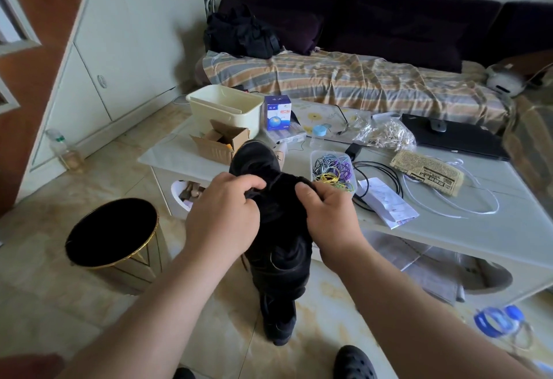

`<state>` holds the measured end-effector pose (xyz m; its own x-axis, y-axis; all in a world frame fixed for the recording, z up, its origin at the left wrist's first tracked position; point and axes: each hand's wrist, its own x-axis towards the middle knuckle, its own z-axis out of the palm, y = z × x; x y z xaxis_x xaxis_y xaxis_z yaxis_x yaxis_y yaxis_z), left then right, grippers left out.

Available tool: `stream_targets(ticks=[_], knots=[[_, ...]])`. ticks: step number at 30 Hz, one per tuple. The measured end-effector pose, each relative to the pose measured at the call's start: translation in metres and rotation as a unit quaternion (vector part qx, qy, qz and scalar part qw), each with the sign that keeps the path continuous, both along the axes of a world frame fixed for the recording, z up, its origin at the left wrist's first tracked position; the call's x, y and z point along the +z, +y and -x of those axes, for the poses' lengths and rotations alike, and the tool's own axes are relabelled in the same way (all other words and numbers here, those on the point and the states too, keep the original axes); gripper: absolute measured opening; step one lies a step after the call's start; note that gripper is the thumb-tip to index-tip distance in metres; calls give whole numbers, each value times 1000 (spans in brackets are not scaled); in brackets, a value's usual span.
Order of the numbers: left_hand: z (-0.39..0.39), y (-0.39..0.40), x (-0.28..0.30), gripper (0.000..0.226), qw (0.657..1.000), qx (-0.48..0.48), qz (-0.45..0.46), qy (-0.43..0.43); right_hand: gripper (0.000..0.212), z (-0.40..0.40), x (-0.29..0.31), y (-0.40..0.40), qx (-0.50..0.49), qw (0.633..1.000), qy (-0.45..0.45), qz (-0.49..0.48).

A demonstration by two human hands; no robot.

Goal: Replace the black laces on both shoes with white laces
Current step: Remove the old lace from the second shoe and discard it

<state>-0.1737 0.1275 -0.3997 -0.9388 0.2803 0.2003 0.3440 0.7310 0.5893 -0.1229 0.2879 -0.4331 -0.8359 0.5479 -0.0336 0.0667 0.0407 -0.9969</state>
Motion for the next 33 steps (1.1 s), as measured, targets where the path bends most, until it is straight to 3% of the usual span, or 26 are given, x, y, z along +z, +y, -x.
stream_targets(ticks=[5, 9, 11, 13, 14, 16, 18, 19, 22, 23, 26, 27, 28, 33], knots=[[-2, 4, -7, 19, 993, -2, 7, 118, 32, -2, 1, 2, -12, 999, 0, -35], [9, -2, -14, 10, 982, -27, -12, 188, 35, 0, 0, 6, -17, 1000, -1, -19], [9, -5, -12, 5, 980, -26, -44, 192, 36, 2, 1, 6, -17, 1000, 0, -17], [8, -5, -10, 10, 982, -18, -153, 107, 43, 4, 1, 7, -17, 1000, -3, -18], [8, -4, -6, 13, 963, -15, -268, 7, 45, 4, 1, 8, -21, 1000, -4, -21], [7, -3, 6, 22, 858, -19, -482, -176, 48, 4, 2, 10, -27, 999, -4, -30], [7, -4, 12, 19, 774, -31, -574, -264, 45, 3, 2, 11, -23, 999, -8, -45], [7, -5, 13, 18, 758, -39, -585, -284, 42, 2, 1, 12, -25, 998, -13, -58], [10, -13, 18, 28, 784, -67, -562, -254, 41, -1, -2, 14, -45, 992, -42, -108], [14, -18, 19, 28, 772, -71, -584, -243, 42, -1, -4, 17, -53, 991, -46, -114], [31, -37, 23, 20, 656, -75, -700, -273, 40, 0, -4, 24, -66, 991, -43, -111], [37, -43, 23, 18, 640, -73, -709, -288, 39, 1, -3, 26, -65, 991, -42, -112], [41, -49, 22, 18, 647, -68, -699, -296, 38, 1, -3, 26, -61, 991, -40, -115], [50, -52, 9, 38, 753, 4, -601, -268, 38, 0, -4, 23, -55, 988, -54, -132]])
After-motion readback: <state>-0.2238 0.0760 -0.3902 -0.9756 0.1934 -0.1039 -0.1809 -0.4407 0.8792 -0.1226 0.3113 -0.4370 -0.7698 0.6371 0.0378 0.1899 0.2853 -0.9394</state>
